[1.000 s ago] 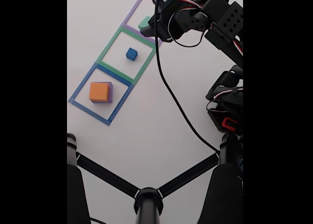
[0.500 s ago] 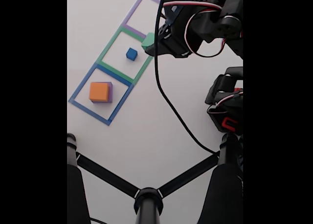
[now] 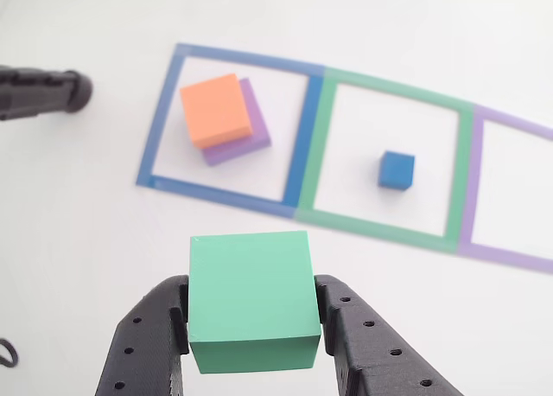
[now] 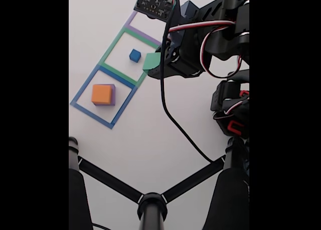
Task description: Tower of hanoi
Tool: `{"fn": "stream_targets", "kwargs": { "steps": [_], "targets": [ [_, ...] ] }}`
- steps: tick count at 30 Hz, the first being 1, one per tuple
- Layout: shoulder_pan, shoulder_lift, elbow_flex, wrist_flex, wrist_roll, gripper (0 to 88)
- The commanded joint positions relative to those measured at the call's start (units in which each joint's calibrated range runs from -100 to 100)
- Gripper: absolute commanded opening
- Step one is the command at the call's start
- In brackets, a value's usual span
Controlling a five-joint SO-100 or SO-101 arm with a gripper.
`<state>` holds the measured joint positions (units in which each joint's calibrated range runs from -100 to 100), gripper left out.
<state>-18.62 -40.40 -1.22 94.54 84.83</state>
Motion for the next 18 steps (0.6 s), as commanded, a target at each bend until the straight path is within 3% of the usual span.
{"fn": "stream_targets", "kwargs": {
  "steps": [1, 6, 18],
  "targets": [
    [-1.6, -1.7, 4.4, -4.0, 4.5, 6.1],
    [-2.2, -4.2, 19.9, -19.1, 15.2, 6.3],
    [-3.6, -5.0, 55.2, -65.8, 15.2, 6.3]
  ]
}}
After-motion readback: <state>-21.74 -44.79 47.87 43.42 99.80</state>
